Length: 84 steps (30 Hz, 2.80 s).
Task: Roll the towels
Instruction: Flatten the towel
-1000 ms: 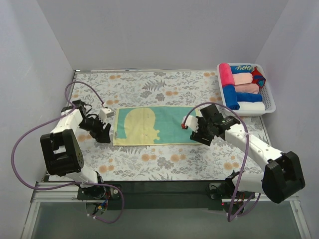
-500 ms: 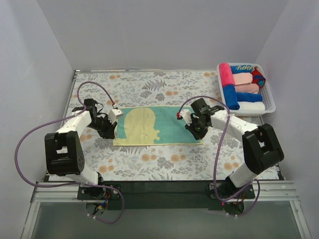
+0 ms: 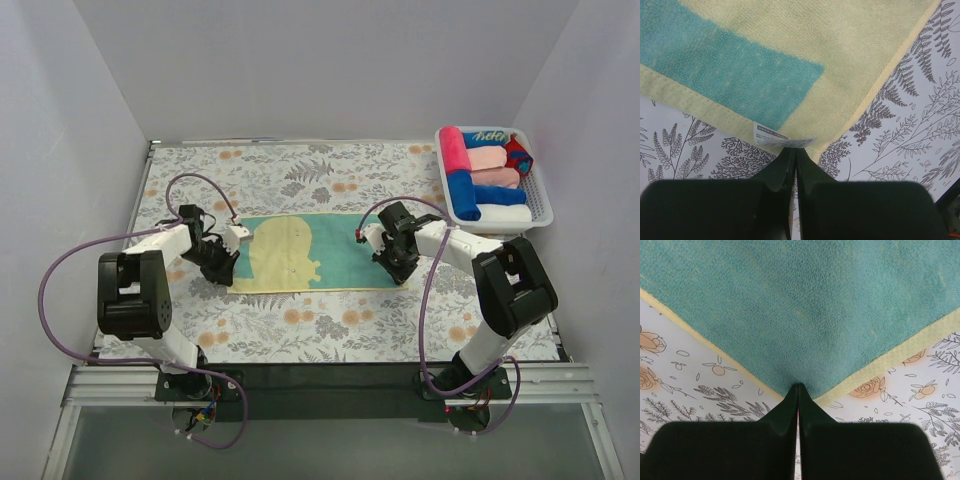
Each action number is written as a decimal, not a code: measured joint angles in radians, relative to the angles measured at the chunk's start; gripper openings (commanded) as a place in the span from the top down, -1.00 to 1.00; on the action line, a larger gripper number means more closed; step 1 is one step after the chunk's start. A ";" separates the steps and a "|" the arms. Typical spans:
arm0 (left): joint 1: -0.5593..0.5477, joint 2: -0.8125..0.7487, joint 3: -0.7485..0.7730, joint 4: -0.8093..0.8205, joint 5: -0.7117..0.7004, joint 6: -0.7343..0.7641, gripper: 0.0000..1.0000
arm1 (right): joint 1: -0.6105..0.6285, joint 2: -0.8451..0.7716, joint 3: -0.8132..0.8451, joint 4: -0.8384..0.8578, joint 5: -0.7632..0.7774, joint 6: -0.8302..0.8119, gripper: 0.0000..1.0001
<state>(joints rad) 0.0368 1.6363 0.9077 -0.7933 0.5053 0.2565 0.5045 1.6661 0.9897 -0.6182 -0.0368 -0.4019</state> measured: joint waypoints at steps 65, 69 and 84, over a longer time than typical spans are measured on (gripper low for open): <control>-0.048 -0.070 0.021 -0.163 -0.048 0.075 0.88 | 0.025 -0.017 -0.023 -0.067 -0.088 -0.021 0.97; -0.058 -0.071 0.078 -0.154 -0.012 0.051 0.88 | 0.025 -0.017 -0.022 -0.068 -0.090 -0.021 0.97; -0.064 0.018 0.030 -0.024 -0.039 -0.003 0.91 | 0.025 -0.003 -0.010 -0.080 -0.084 -0.021 0.97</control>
<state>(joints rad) -0.0277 1.6547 0.9375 -0.8169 0.4664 0.2531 0.5293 1.6634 0.9798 -0.6987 -0.1207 -0.4225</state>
